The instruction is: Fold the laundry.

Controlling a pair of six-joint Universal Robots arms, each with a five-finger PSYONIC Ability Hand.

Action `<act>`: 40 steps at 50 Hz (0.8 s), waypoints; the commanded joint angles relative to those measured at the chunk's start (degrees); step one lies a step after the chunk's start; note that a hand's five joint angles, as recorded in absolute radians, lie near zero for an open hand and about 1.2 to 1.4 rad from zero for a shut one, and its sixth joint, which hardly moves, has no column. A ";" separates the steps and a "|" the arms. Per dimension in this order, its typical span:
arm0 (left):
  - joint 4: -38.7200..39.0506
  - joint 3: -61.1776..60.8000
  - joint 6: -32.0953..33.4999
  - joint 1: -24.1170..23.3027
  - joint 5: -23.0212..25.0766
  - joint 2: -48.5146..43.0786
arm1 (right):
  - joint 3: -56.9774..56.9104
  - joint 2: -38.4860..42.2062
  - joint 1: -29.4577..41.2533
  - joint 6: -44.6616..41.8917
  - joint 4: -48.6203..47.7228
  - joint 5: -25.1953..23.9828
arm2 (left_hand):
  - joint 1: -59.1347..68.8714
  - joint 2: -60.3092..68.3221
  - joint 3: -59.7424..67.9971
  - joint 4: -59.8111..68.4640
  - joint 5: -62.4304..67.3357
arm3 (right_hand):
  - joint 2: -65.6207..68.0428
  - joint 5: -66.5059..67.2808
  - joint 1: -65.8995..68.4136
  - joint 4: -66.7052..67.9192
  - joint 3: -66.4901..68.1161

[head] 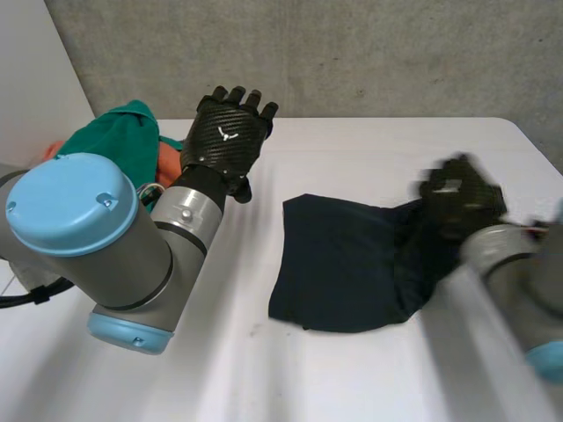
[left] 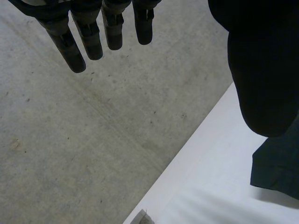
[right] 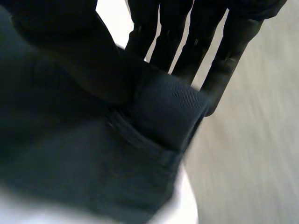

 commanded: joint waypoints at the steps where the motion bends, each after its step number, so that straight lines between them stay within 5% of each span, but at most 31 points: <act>1: -0.02 -0.03 -3.63 0.91 -0.56 0.67 | -1.88 11.13 15.81 -0.84 -3.22 -12.97 | -1.25 -1.96 -2.25 -1.74 -2.78 | -3.79 -3.34 0.16 -4.88 -4.52; 2: -0.02 0.05 -4.33 1.08 -0.82 0.93 | -2.57 12.62 16.86 -1.54 -2.08 -13.67 | -1.25 -1.96 -2.25 -1.74 -2.78 | -46.25 -45.80 -42.30 -47.34 -46.98; 3: -0.02 0.05 -4.86 1.26 -1.00 1.11 | -2.93 12.81 17.22 -1.72 -1.55 -13.42 | -1.25 -1.96 -2.25 -1.74 -2.78 | -57.53 -57.08 -53.58 -58.62 -58.25; 7: -0.10 0.40 -8.29 2.14 -2.23 1.90 | -4.08 11.15 17.05 1.86 0.13 -10.70 | -1.25 -1.96 -2.25 -1.74 -2.78 | -57.53 -57.08 -53.58 -58.62 -58.25; 12: -0.02 2.24 -10.84 1.96 -1.97 1.99 | -3.90 -1.76 9.85 24.25 -0.23 -7.71 | -1.25 -1.96 -2.25 -1.74 -2.78 | -57.53 -57.08 -53.58 -58.62 -58.25; 18: -0.81 8.12 -14.08 -0.84 -1.00 -1.07 | -5.83 -5.91 0.00 51.43 3.63 -7.88 | -1.25 -1.96 -2.25 -1.74 -2.78 | -57.53 -57.08 -53.58 -58.62 -58.25; 26: -11.58 19.98 -18.40 -7.18 -0.91 -13.37 | -15.14 2.16 -2.03 46.10 16.46 -7.53 | -0.70 -1.41 -1.70 -1.19 -2.23 | -57.53 -57.08 -53.58 -58.62 -58.25; 40: -34.64 34.07 -20.95 -6.92 -6.09 -31.06 | -32.55 25.45 -1.59 39.06 32.46 -7.71 | -0.70 -1.41 -1.70 -1.19 -2.23 | -57.53 -57.08 -53.58 -58.62 -58.25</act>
